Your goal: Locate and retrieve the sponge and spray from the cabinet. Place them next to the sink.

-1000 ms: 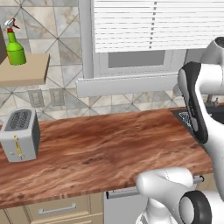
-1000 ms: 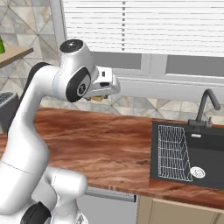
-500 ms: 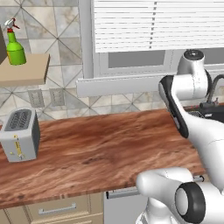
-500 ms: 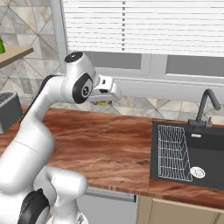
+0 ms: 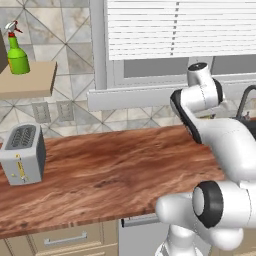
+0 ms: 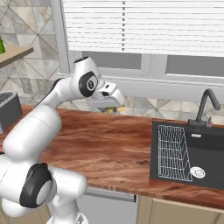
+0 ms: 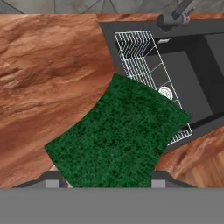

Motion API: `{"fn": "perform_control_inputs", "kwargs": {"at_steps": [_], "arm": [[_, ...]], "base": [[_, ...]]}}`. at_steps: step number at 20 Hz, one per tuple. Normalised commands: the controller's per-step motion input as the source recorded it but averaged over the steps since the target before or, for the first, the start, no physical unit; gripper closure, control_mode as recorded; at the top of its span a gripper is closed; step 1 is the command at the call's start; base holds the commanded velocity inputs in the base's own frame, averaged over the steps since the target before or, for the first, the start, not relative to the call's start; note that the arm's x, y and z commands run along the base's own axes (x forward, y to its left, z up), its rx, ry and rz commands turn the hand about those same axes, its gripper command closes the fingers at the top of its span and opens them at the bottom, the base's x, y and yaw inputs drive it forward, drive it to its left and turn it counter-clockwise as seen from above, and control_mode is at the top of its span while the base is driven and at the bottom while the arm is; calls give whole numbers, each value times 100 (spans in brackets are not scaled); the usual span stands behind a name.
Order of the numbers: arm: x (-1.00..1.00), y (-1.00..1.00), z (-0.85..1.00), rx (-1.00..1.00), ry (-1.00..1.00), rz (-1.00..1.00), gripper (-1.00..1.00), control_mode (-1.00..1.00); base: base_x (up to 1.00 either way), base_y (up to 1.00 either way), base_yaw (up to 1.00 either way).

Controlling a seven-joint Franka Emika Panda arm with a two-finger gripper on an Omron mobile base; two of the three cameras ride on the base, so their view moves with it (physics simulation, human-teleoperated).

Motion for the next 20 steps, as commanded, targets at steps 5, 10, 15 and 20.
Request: {"fn": "perform_control_inputs", "kwargs": {"at_steps": [5,10,15,20], "arm": [[44,-21,-30,0,2,-17,100,-100],[44,-18,-80,26,-7,-22,100,-100],[47,-14,-76,21,-14,-17,100,-100],[30,1,-60,-5,-26,-4,100,-100]], "base": [[0,0,0],[0,0,0],[0,0,0],[0,0,0]]}}
